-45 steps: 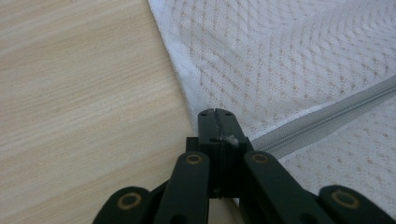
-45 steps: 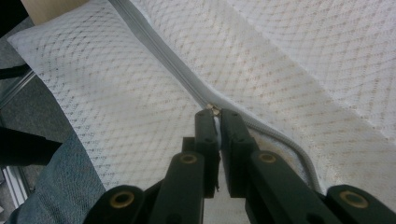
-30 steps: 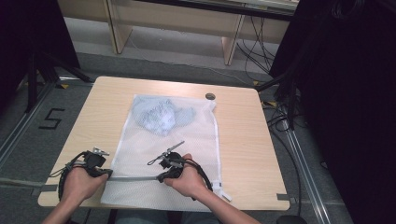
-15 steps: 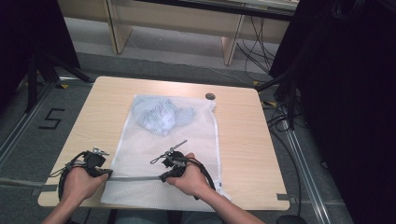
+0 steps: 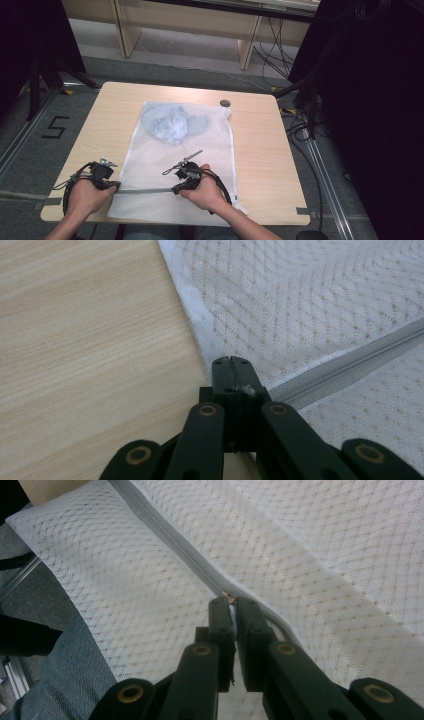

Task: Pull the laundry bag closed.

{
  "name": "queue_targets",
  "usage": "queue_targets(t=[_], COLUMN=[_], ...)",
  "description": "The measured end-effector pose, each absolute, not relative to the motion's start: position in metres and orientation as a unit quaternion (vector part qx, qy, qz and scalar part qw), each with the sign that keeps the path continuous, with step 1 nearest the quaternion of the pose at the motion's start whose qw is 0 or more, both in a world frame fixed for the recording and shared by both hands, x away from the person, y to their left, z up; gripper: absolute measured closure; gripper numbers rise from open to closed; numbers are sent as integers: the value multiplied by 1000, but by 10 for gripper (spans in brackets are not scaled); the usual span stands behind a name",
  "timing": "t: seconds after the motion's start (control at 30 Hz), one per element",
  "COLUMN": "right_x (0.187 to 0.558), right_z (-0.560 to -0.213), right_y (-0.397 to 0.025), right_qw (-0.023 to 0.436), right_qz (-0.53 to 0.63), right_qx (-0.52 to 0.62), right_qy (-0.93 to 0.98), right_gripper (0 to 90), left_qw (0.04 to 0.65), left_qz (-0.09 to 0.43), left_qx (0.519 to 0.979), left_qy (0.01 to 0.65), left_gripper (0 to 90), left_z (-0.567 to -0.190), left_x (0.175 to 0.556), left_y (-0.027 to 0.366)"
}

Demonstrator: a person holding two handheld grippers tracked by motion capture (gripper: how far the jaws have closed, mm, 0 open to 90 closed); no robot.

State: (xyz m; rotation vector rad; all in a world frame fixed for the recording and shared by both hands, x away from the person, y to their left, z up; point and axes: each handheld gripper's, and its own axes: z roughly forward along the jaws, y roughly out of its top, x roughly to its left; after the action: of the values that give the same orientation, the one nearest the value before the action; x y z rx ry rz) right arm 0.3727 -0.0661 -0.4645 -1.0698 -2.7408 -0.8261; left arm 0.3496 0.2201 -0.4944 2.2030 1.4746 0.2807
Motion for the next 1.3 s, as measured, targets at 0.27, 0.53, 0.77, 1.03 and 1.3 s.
queue_targets(t=[0.27,0.53,0.77,1.03,1.3], right_x=[372,372,372,373,372], right_z=[-465,-463,-463,-463,-463], right_y=[-69,-72,-76,-80,-84], right_qw=[41,36,37,37,38], right_qz=[-271,-269,-270,-269,-271], right_qx=[-350,-351,-355,-359,-357], right_qy=[-896,-896,-894,-893,-893], right_gripper=[870,870,869,869,869], left_qw=[227,235,232,226,231], left_qz=[99,103,102,96,98], left_qx=[808,805,806,809,804], left_qy=[534,535,535,534,539], left_gripper=[897,897,897,897,897], left_z=[-493,-495,-494,-493,-494], left_x=[350,350,349,350,350], left_y=[221,220,221,221,221])
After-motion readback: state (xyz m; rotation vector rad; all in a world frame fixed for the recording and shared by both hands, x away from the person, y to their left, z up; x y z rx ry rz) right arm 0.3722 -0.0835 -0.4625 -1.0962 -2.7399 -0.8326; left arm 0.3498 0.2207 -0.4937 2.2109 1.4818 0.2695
